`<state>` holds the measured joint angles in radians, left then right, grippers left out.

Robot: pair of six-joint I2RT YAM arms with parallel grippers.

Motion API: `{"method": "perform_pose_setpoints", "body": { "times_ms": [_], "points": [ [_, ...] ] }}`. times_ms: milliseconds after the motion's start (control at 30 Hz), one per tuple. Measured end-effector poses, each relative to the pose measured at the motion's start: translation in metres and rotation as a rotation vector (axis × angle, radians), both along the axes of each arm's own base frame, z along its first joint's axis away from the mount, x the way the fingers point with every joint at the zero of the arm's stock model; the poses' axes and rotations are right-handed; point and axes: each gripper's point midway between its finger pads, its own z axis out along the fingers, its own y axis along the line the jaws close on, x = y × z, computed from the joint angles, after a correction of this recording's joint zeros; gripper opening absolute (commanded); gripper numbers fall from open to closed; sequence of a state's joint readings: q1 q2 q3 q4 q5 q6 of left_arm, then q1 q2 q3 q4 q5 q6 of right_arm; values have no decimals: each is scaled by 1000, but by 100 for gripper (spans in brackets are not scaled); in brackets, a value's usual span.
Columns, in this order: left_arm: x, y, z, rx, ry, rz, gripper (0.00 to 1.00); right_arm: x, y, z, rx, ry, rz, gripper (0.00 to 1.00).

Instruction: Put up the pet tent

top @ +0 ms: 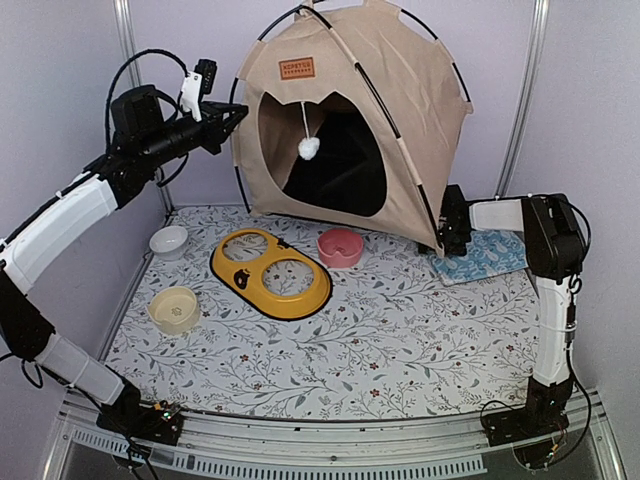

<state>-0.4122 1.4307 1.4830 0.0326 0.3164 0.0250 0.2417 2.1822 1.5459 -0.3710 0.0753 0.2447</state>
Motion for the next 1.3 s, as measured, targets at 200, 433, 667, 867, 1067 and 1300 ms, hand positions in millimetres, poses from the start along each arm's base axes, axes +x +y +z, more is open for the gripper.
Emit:
{"method": "perform_pose_setpoints", "body": {
  "times_ms": [200,433,667,867,1067,1300],
  "points": [
    [-7,-11,-1,-19,20,-16,0,-11,-6,-7,-54,68,-5,62],
    [-18,-5,18,-79,9,-1,0,-14,9,-10,-166,101,9,50],
    [-23,0,28,-127,16,7,0,-26,47,-13,-213,88,48,1],
    [-32,6,38,-150,1,12,0,-54,101,-12,-51,74,156,0],
    [-38,17,42,-188,-9,48,0,-111,125,6,205,120,226,0],
    [-33,18,27,-239,34,69,0,-122,80,103,455,-76,90,0]
  ]
}}
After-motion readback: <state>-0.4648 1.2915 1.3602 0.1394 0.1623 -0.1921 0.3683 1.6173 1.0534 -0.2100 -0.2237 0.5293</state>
